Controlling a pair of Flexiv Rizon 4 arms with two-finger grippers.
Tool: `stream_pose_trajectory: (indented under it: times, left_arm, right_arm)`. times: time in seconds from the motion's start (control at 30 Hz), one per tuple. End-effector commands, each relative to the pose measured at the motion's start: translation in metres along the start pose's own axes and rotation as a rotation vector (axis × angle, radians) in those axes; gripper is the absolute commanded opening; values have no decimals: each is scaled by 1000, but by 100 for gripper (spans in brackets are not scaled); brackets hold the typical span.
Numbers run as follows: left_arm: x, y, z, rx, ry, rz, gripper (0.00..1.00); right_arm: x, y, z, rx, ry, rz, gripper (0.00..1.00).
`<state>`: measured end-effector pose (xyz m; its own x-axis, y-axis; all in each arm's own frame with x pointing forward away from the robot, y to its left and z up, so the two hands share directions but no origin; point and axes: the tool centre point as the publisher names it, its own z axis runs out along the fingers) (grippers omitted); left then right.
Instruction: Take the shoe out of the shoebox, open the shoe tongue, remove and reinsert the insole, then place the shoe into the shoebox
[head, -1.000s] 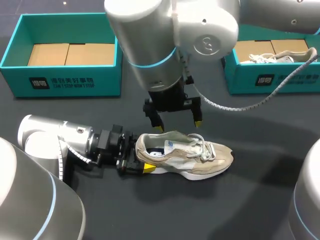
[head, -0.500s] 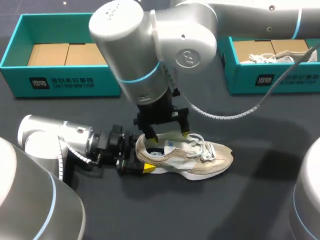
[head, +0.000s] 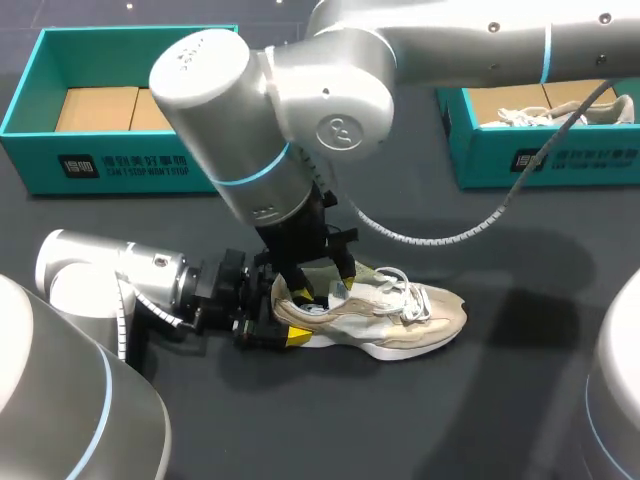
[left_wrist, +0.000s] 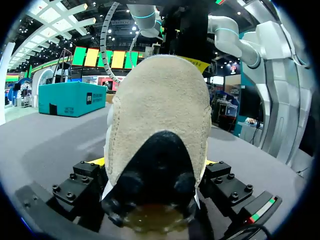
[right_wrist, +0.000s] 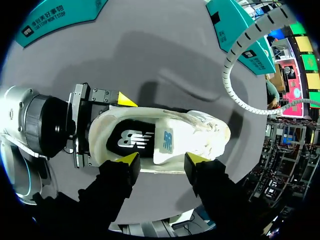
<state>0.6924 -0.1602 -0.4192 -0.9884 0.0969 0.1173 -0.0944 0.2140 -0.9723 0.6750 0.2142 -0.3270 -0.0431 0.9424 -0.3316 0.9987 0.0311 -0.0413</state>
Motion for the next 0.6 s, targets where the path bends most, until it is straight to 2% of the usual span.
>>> stream_pose_trajectory:
  times: [0.03,0.33,0.6]
  left_arm:
    - [0,1,-2,-1,1,-1,0]
    - [0,1,-2,-1,1,-1,0]
    - [0,1,-2,-1,1,-1,0]
  right_arm:
    - [8,-7,5,-16,-108,281,49]
    - [2,-5,15,-28,-117,336,50]
    - [0,0,22,-36,-108,365,59]
